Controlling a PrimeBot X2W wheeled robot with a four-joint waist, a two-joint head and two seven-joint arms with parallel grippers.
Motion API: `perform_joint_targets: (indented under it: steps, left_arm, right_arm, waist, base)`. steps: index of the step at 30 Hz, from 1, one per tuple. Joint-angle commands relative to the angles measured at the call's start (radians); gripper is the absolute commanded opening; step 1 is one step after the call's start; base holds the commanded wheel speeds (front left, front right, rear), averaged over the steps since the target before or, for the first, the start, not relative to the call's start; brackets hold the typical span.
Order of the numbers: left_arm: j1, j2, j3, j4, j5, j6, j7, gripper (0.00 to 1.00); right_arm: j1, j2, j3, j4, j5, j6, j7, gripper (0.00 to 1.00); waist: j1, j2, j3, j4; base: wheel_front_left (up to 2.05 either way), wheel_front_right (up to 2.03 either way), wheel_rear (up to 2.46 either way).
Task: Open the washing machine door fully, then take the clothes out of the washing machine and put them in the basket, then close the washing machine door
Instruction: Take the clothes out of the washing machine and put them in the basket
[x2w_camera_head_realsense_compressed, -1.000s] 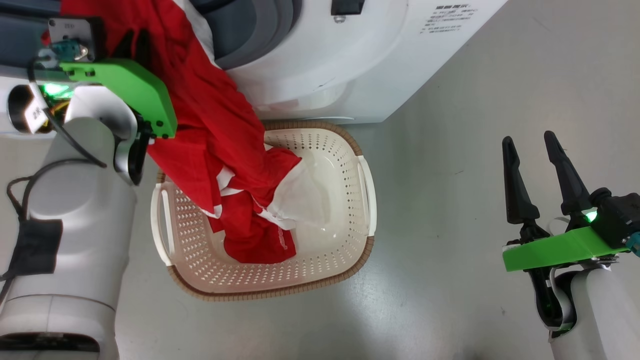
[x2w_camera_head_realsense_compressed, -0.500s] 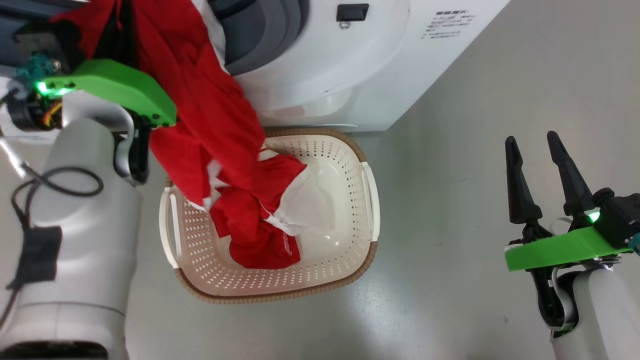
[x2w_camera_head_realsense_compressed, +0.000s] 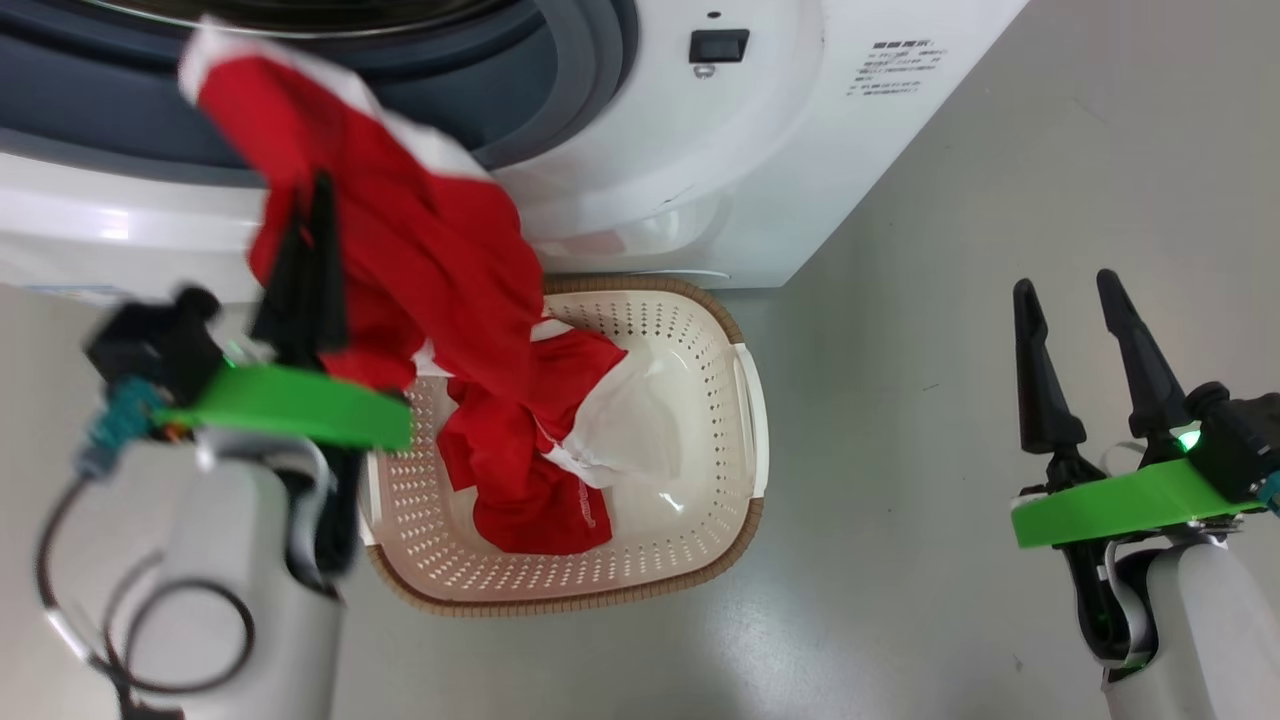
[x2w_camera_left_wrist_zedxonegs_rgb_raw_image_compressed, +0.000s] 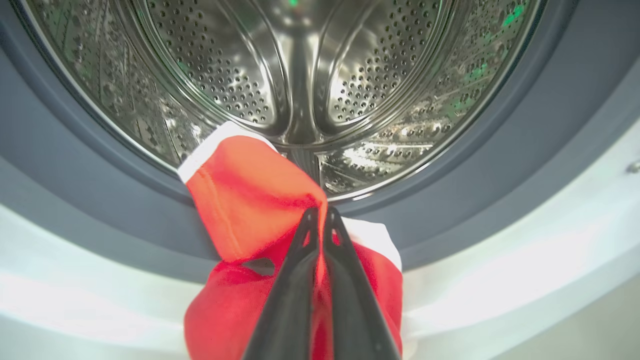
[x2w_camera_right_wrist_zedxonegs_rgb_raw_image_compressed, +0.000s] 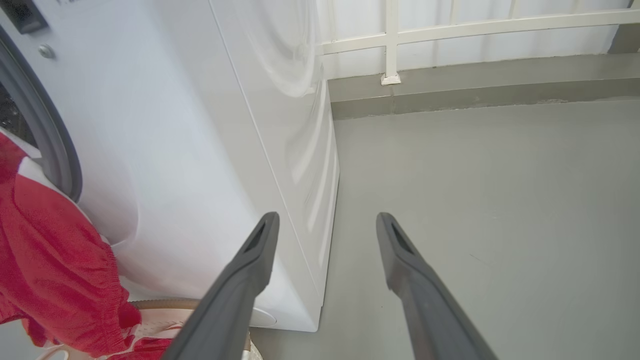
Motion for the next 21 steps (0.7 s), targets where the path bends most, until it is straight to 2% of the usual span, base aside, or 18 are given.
perform_joint_targets:
  steps: [1, 9, 17, 21]
  left_arm:
    - [0.043, 0.029, 0.009, -0.037, -0.017, -0.006, -0.008, 0.0]
    - [0.163, 0.029, -0.105, -0.038, -0.077, 0.016, -0.008, 0.0]
    - [0.171, 0.029, -0.174, 0.091, -0.111, 0.024, -0.008, 0.0]
    - [0.153, 0.029, -0.201, 0.165, -0.127, 0.013, -0.008, 0.0]
  right_arm:
    - [0.033, 0.002, 0.03, -0.018, -0.003, 0.006, -0.006, 1.0]
    - [0.034, 0.002, 0.038, -0.016, 0.001, 0.006, -0.006, 1.0]
    - [0.028, 0.002, 0.046, -0.018, 0.006, 0.006, -0.006, 1.0]
    - [0.022, 0.002, 0.047, -0.02, 0.009, 0.006, -0.006, 1.0]
  waist:
    - [-0.0001, -0.0001, -0.002, 0.0]
    - [-0.0001, -0.0001, -0.004, -0.002]
    - [-0.0001, -0.0001, 0.014, -0.016]
    - [-0.0001, -0.0001, 0.032, -0.024]
  base:
    - [0.0, 0.0, 0.0]
    - [0.0, 0.0, 0.0]
    - [0.0, 0.0, 0.0]
    - [0.0, 0.0, 0.0]
